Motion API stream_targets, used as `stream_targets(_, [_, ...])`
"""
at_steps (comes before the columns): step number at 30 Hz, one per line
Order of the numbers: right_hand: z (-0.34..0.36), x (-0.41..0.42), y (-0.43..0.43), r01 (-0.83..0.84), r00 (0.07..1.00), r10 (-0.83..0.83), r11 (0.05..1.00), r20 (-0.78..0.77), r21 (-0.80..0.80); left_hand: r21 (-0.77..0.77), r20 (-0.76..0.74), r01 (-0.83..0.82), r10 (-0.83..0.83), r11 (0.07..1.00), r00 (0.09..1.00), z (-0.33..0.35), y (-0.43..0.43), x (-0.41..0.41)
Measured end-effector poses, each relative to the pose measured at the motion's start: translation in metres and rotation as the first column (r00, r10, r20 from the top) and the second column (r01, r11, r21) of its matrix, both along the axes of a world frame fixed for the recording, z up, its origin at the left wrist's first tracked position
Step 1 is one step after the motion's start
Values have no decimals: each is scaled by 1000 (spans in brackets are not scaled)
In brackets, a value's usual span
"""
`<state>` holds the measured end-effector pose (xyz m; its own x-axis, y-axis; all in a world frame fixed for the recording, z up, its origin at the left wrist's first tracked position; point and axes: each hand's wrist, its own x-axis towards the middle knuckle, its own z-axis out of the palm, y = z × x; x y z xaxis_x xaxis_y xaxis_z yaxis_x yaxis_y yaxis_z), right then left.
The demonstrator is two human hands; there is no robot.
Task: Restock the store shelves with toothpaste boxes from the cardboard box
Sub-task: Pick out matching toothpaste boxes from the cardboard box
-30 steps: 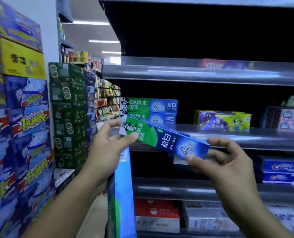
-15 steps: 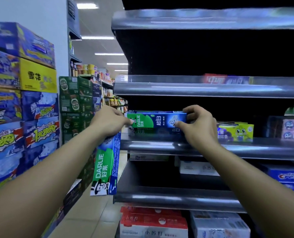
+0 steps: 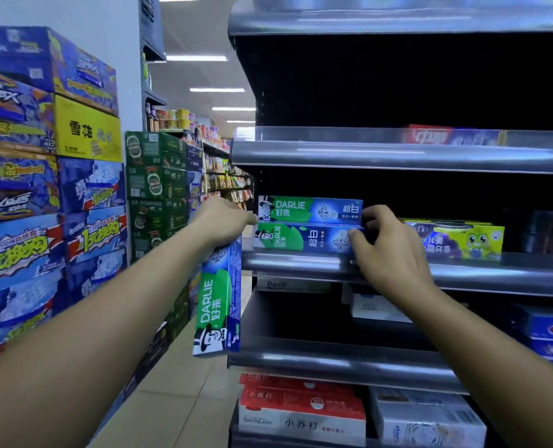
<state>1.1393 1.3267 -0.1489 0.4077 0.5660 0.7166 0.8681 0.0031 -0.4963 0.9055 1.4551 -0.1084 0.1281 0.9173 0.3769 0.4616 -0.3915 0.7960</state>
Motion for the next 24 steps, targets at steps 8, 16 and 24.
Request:
stream_targets(8, [-39,-79,-41,-577,781,553,817,-291,5,104,410,-90,39,990,911,7,-37,11])
stream_targets(16, [-42,-82,-33,-630,630,591,768,-503,114,296,359,228,-329,928,873,-4,-91,28])
stream_targets(24, [-56,-65,-48,-587,389,671,709,-631,392,84,440,337,-338,938,832,-79,-121,-4])
